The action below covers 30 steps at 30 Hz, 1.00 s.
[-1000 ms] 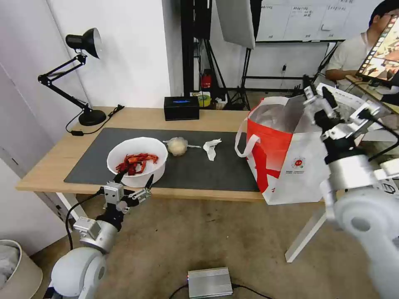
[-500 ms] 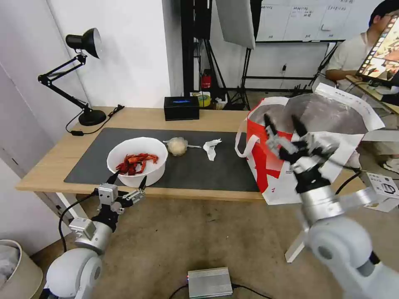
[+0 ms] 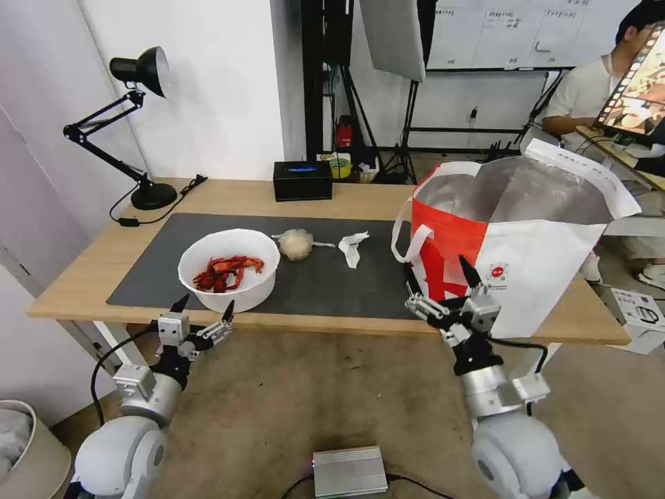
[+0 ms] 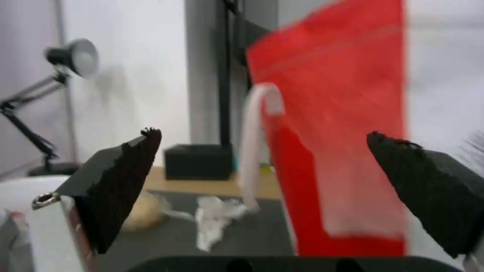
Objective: Pick up the trash from the table and place it into the takeout bag.
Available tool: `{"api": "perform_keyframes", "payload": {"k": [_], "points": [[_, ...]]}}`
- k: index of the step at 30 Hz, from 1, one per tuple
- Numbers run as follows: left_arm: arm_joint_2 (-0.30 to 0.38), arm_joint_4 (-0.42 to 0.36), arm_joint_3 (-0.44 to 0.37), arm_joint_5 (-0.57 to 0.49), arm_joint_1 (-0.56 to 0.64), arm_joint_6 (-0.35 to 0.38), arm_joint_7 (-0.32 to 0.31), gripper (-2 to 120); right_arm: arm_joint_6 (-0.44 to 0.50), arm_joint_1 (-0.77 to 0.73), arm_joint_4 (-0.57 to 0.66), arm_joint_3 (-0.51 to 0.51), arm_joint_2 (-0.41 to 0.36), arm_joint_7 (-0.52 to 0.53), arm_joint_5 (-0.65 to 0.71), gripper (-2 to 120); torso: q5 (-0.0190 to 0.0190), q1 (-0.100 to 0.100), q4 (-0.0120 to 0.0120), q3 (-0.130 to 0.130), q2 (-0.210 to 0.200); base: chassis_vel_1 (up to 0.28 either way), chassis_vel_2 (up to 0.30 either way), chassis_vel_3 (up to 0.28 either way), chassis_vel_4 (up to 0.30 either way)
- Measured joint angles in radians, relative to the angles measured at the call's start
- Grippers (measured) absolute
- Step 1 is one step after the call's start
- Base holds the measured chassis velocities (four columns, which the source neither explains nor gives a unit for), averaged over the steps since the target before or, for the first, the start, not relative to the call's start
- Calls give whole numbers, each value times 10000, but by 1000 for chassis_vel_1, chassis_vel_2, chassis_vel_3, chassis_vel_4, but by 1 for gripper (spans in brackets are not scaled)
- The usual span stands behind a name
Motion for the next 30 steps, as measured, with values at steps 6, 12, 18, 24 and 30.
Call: {"api": "perform_keyframes", "payload": {"k": [6, 12, 18, 24, 30], "points": [[21, 47, 9, -5, -8, -17, 23, 100, 271, -740, -112, 249, 400, 279, -513, 100, 0, 0, -1, 0, 0, 0, 0, 0, 0], [42, 38, -6, 79, 53, -33, 58, 100, 354, -1376, -128, 386, 715, 550, -713, 100, 1, 0, -1, 0, 0, 0, 0, 0, 0], [-4, 33, -85, 258, 68, -11, 6, 100, 353, -1633, -111, 381, 850, 649, -814, 100, 0, 0, 0, 0, 0, 0, 0, 0, 0], [-50, 73, -212, 227, 66, 17, -156, 100, 358, -1865, -169, 214, 1093, 651, -999, 100, 0, 0, 0, 0, 0, 0, 0, 0, 0], [-51, 106, -217, 69, 74, 26, -182, 100, 400, -1864, -280, 127, 1117, 595, -1039, 100, 1, 1, 0, 1, 0, 0, 0, 0, 0]]}}
